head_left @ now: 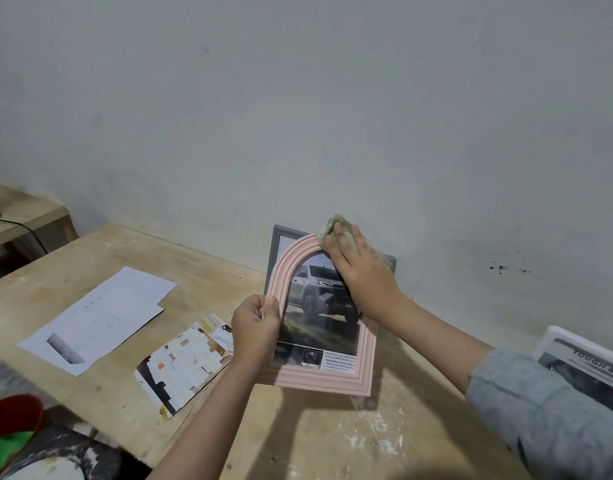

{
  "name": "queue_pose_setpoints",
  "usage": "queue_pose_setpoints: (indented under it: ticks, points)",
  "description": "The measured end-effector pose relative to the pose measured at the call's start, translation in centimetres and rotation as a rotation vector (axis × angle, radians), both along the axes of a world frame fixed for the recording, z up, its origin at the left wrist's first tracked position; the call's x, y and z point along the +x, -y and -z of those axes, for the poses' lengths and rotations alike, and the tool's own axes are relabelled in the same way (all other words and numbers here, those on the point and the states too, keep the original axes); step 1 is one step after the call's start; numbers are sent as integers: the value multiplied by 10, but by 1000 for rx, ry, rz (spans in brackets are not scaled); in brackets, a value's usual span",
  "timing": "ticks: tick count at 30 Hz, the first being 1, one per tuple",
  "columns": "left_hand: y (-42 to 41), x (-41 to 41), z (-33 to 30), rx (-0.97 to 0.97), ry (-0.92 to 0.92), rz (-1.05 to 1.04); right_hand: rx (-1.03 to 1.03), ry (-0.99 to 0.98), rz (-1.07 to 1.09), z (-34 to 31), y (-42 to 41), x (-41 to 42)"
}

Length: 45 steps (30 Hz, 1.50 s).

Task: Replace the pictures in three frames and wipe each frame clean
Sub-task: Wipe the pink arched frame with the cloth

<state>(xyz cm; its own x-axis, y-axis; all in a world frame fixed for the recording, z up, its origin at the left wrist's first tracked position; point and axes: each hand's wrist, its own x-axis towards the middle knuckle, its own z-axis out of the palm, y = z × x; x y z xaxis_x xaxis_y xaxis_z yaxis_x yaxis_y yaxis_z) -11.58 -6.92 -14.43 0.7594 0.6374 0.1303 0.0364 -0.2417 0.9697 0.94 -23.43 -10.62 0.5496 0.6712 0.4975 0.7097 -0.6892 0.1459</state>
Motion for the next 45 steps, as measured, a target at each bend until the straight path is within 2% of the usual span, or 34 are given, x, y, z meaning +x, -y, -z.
queue_pose_setpoints:
  ticks: [9, 15, 22, 24, 26, 28, 30, 32, 35, 39, 41, 45]
  points:
    - [-7, 3, -4, -186, -1, -137, -34, -115, 129, 24, 25, -27]
    - [-13, 3, -11, -187, 9, -197, -12, -350, 9, 51, 30, -51]
    - [-20, 5, -15, -176, -6, -318, -128, -618, -101, 72, 45, -65]
    - [-23, 6, -14, -138, -18, -349, -63, -760, -111, 67, 51, -63]
    - [-25, 5, -13, -106, -30, -368, 138, -822, -72, 55, 53, -62]
    - [-25, 4, -13, -99, -43, -368, 390, -769, 3, 46, 51, -59]
    - [-21, 5, -14, -123, -68, -353, 516, -717, 98, 46, 48, -54]
    - [-15, 6, -15, -169, -89, -318, 529, -747, 174, 51, 41, -51]
    - [-1, 7, -18, -255, -70, -262, 434, -860, 241, 62, 25, -54]
    - [13, 5, -22, -245, -17, -214, 439, -924, 334, 75, 10, -67]
    - [16, 5, -21, -262, 3, -214, 446, -909, 332, 79, 8, -75]
    - [21, 4, -16, -306, 5, -215, 431, -896, 192, 82, -3, -105]
